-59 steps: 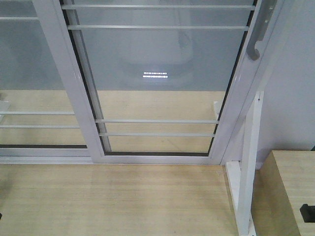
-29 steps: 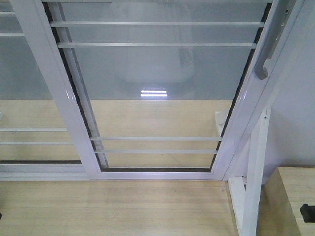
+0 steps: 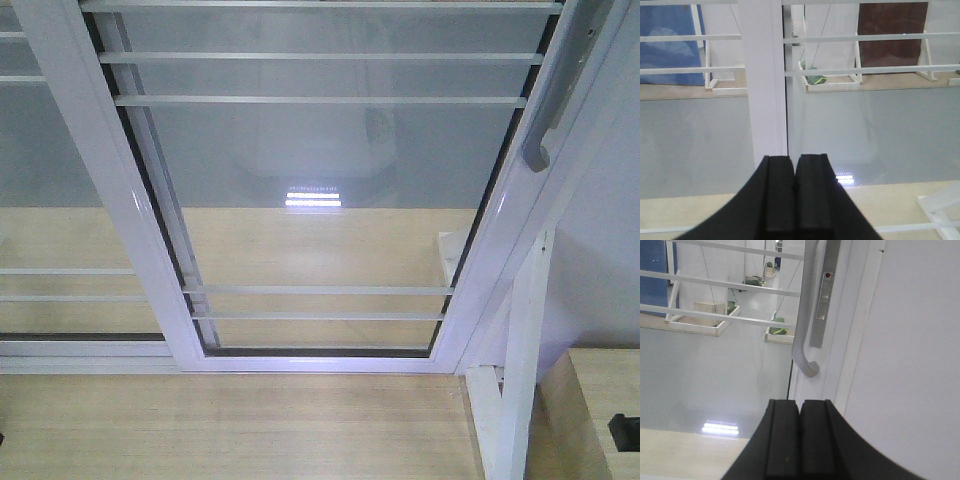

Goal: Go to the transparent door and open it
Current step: 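Drive closer and stop facing the door's silver handle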

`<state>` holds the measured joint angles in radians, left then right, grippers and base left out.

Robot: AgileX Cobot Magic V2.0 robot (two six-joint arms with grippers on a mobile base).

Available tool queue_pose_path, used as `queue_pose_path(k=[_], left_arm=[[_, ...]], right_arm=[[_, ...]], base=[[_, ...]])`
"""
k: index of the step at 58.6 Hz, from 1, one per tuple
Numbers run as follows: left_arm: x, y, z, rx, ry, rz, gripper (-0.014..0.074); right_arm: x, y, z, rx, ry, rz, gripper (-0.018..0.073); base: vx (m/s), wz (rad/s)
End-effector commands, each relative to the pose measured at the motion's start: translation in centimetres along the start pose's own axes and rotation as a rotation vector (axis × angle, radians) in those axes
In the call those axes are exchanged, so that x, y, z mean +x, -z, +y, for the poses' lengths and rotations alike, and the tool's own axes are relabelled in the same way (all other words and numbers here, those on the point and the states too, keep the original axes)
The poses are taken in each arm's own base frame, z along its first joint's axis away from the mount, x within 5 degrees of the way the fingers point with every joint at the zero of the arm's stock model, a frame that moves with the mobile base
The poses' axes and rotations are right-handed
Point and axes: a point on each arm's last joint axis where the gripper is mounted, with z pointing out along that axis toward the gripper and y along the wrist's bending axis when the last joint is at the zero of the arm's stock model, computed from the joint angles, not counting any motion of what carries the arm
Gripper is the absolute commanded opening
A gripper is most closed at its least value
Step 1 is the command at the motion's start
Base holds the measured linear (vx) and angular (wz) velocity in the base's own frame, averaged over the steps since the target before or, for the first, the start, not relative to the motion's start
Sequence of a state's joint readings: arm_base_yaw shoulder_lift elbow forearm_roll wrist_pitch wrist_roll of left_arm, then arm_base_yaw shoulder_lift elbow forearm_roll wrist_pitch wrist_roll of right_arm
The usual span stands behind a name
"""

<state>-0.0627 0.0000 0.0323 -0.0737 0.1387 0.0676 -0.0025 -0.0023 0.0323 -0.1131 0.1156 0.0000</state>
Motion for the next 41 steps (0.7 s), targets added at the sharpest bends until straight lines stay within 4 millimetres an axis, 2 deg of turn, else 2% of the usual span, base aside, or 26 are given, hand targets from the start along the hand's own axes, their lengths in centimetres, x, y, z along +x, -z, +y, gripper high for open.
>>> queue_pose_path(k=[1, 41], left_arm=[[-0.12, -0.21, 0.01, 0.002, 0.016, -0.035, -0.0006], [-0.11, -0.22, 0.01, 0.002, 0.016, -0.033, -0.0006]], right_arm=[[-0.48, -0.13, 0.03, -0.003, 0.014, -0.051, -0.0006], [-0.48, -0.13, 0.02, -0.002, 0.014, -0.051, -0.0006]], base=[[0.00, 0.01], [0.00, 0.00]])
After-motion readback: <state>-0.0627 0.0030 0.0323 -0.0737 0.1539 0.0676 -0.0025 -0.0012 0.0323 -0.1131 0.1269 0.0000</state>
